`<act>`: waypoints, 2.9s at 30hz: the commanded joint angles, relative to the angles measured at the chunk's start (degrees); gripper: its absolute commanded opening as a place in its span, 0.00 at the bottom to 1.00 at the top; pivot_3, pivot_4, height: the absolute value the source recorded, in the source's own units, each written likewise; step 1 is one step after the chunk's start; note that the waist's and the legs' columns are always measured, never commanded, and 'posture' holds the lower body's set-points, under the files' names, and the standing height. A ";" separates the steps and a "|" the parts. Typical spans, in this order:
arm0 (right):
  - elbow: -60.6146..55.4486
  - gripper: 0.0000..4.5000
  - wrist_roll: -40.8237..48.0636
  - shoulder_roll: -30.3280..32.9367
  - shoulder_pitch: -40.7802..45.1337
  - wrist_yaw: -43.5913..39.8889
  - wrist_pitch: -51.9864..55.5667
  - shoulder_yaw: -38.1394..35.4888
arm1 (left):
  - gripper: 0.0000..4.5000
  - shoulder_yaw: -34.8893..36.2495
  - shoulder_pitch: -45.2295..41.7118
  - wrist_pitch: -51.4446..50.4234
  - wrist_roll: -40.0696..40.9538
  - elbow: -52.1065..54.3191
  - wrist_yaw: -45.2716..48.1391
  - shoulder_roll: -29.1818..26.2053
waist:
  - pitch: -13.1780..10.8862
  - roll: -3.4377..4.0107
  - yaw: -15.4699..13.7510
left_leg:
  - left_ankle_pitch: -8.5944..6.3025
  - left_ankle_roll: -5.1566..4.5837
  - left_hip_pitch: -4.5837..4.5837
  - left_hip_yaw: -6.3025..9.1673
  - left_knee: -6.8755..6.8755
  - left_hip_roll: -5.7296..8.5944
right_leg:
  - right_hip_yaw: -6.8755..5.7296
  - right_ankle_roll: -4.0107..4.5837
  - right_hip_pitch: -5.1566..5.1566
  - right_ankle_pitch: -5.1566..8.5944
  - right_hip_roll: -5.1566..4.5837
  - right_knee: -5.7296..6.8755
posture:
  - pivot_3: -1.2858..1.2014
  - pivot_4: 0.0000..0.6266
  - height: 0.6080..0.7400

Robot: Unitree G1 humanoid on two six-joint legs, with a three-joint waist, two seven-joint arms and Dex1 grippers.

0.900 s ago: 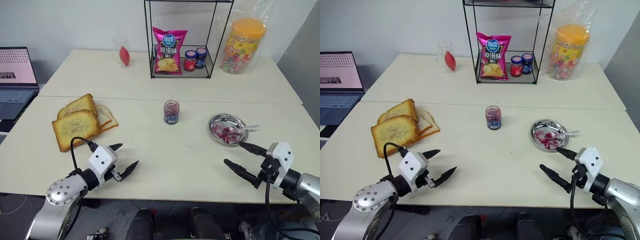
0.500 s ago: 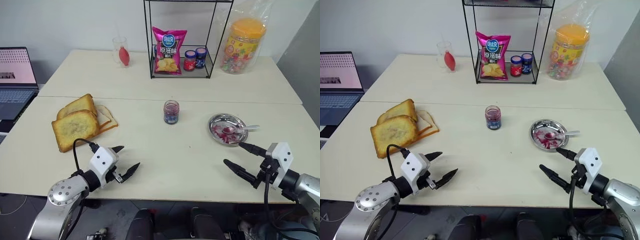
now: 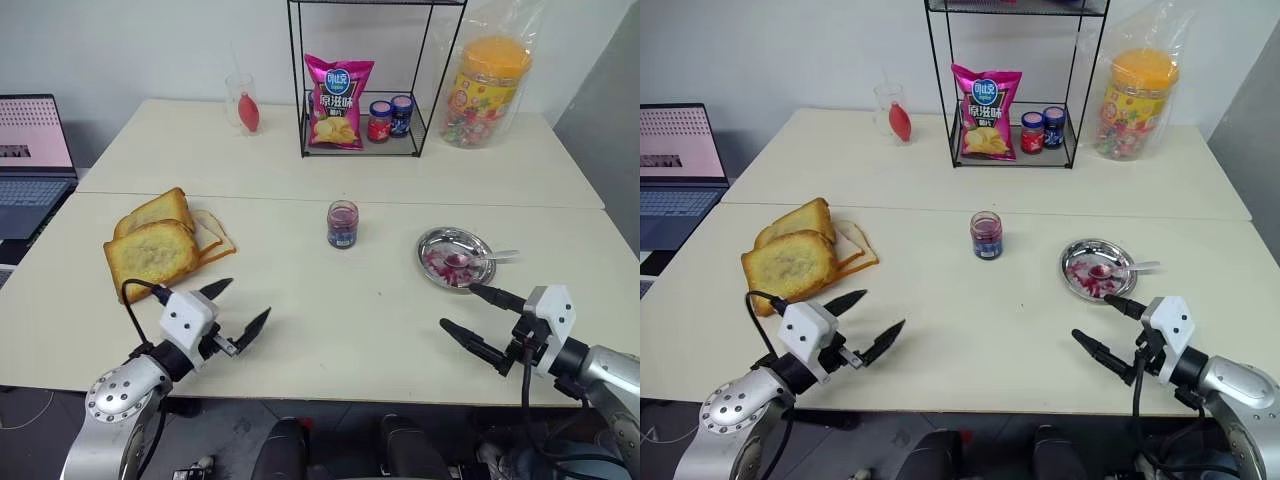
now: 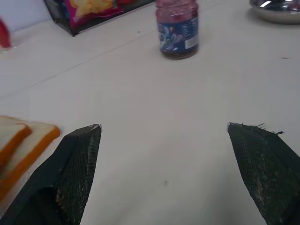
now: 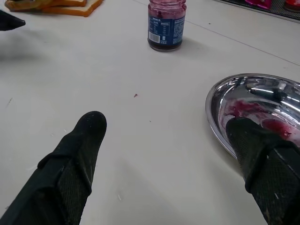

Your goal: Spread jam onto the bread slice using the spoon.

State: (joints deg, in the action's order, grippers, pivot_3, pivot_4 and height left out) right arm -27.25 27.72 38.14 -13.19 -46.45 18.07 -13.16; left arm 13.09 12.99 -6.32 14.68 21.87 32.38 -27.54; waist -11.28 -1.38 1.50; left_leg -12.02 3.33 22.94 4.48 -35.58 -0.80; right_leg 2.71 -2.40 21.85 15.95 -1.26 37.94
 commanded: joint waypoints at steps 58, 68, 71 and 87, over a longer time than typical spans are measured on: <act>-7.73 1.00 5.34 1.38 29.54 -1.22 15.37 14.69 | 0.01 27.38 -15.04 -38.08 33.87 -5.85 -19.27 1.78 | 0.09 -0.45 -0.07 | -0.09 0.15 0.07 0.05 -0.21 -0.01 | -0.14 -0.43 0.01 -0.31 -0.09 -0.04 | 0.52 0.24 1.00; -8.27 1.00 6.08 4.55 24.94 -2.46 14.92 10.79 | 0.01 23.04 -10.74 -47.43 50.93 1.45 -10.07 -1.69 | 0.07 -0.45 0.03 | -0.10 0.17 0.08 0.02 -0.21 -0.03 | -0.13 -0.07 0.05 -0.10 -0.07 -0.04 | 0.52 0.24 1.00; -8.71 1.00 6.13 5.28 23.31 -2.56 14.76 9.60 | 0.01 19.61 -11.42 -49.42 55.36 3.61 -10.02 -1.37 | 0.07 -0.46 0.02 | -0.10 0.17 0.09 0.01 -0.20 -0.03 | -0.13 -0.06 0.07 -0.09 -0.07 -0.03 | 0.52 0.24 1.00; -11.78 1.00 8.07 9.88 13.75 -6.17 14.85 4.43 | 0.01 0.82 -9.36 -39.86 40.26 3.77 -14.36 6.10 | 0.07 -0.46 -0.12 | -0.10 0.17 0.10 -0.02 -0.21 -0.02 | -0.07 -0.05 0.09 -0.07 -0.03 -0.03 | 0.52 0.24 1.00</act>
State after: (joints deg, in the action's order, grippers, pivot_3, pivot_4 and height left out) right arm -36.99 35.06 46.83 1.11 -51.68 33.95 -6.69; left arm 15.02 3.48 -49.34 57.79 25.00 19.09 -22.48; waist -11.21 -1.84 1.38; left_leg -12.13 3.49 23.05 4.46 -35.79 -0.82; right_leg 2.64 -2.45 21.94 15.88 -1.30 37.90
